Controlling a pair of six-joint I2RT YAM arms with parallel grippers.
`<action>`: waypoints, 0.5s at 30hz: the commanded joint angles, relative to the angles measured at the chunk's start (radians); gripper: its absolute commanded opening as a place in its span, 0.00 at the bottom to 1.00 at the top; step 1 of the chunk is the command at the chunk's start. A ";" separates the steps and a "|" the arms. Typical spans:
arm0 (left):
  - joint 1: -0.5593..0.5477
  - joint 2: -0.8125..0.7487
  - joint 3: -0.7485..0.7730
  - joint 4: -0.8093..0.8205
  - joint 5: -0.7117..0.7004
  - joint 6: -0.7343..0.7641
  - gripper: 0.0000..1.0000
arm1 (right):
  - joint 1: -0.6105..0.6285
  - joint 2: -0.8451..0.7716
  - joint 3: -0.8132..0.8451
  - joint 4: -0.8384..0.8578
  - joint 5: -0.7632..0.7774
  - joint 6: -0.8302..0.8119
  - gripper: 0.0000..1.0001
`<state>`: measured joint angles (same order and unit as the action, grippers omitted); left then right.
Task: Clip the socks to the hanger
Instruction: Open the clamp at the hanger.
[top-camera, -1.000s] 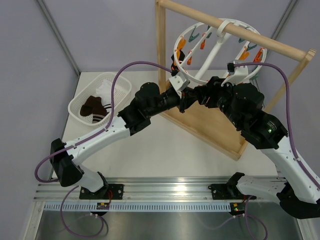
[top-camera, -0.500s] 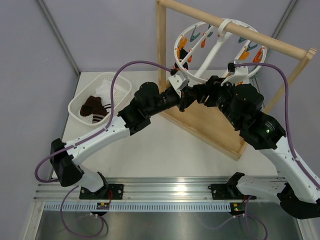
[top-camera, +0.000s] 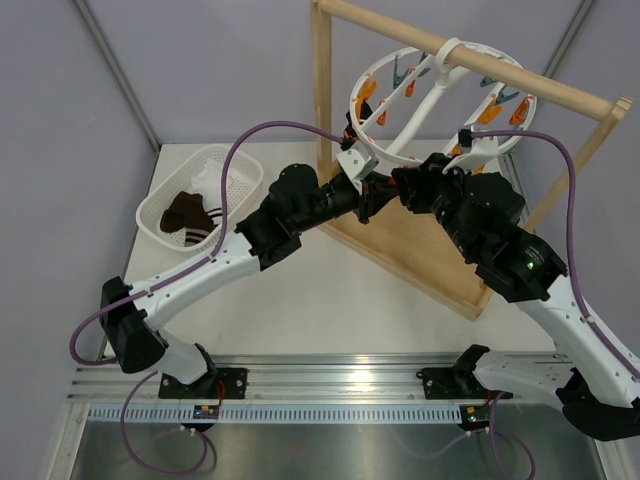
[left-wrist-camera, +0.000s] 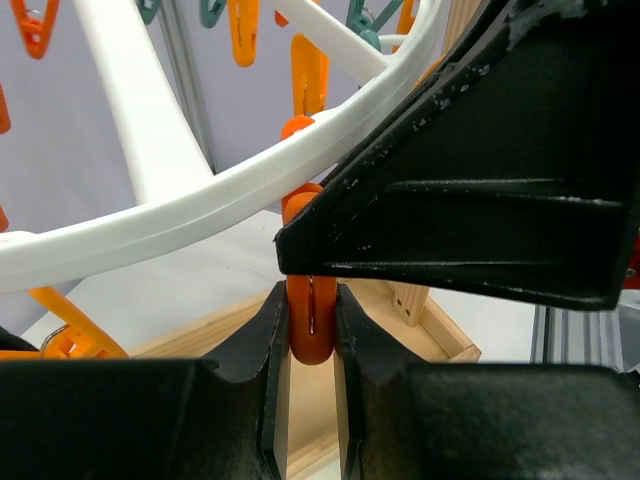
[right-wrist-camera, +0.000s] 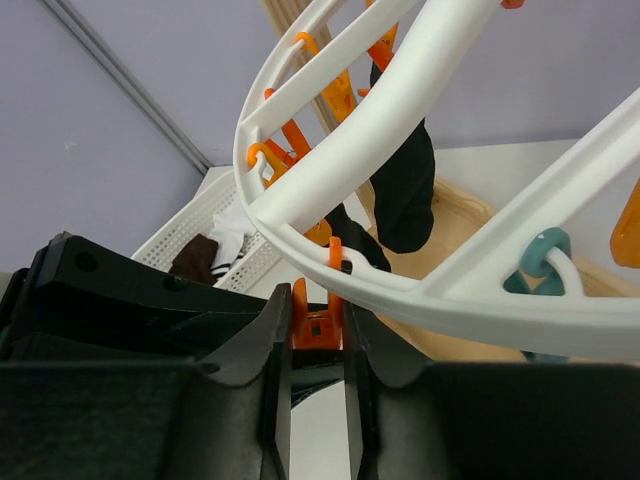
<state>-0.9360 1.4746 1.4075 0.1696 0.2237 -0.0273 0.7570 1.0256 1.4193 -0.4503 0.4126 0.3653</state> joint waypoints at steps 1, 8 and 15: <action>-0.012 -0.019 0.012 -0.018 0.062 -0.006 0.04 | -0.015 -0.010 0.007 0.171 0.118 -0.014 0.22; -0.012 -0.075 -0.015 -0.068 0.020 -0.031 0.74 | -0.013 -0.025 -0.025 0.171 0.140 -0.002 0.00; 0.005 -0.200 -0.050 -0.200 -0.167 -0.085 0.98 | -0.015 -0.044 -0.082 0.180 0.176 0.050 0.00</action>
<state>-0.9432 1.3556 1.3594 0.0120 0.1665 -0.0734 0.7570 0.9958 1.3415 -0.3786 0.4942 0.3836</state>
